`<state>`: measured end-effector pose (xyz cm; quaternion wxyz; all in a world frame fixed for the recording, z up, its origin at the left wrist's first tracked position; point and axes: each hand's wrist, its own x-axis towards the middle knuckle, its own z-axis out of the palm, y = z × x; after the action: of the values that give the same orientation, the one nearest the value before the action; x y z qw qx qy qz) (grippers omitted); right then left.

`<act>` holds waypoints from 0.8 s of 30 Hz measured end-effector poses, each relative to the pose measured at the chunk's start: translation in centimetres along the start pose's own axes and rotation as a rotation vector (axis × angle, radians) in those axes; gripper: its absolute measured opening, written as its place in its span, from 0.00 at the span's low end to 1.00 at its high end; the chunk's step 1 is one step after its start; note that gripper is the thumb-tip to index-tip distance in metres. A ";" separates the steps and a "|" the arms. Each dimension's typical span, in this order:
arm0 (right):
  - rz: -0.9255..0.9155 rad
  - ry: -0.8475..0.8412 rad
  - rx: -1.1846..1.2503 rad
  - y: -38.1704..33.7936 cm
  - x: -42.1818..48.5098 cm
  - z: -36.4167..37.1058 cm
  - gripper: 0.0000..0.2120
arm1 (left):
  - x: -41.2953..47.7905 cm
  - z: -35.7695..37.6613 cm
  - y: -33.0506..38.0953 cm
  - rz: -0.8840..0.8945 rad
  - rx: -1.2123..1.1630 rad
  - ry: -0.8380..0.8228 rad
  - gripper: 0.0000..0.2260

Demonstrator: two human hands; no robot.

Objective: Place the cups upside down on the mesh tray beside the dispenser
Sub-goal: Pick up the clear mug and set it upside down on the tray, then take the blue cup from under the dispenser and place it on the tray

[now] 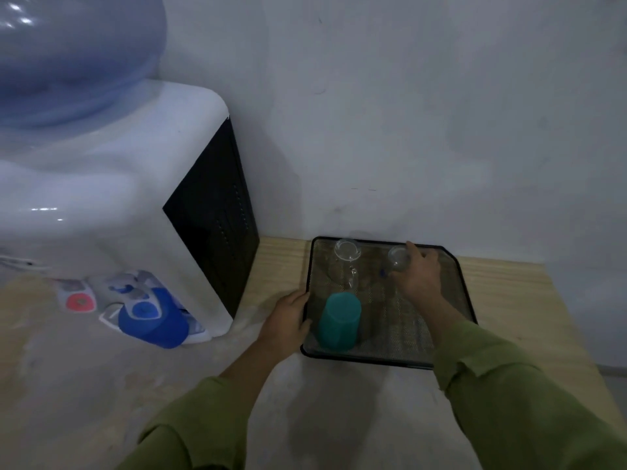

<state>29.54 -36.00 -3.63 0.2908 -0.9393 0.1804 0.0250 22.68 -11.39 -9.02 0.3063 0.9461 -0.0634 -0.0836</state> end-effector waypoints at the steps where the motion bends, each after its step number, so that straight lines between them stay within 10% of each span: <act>1: 0.004 0.003 0.012 -0.2 -0.4 -0.1 0.35 | -0.5 -0.1 0.0 0.004 -0.010 0.003 0.24; 12: -0.205 0.387 0.104 -5.5 -7.5 -0.5 0.24 | -8.4 -2.1 -2.0 -0.117 -0.182 0.119 0.19; 24: -0.513 0.320 0.028 -11.6 -17.3 5.5 0.18 | -15.9 -7.9 -10.7 -0.449 -0.441 0.495 0.13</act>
<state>17.79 -18.42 0.66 0.2683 -0.9421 -0.0190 -0.2003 9.42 4.38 -7.12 0.4822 0.8396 0.2402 0.0703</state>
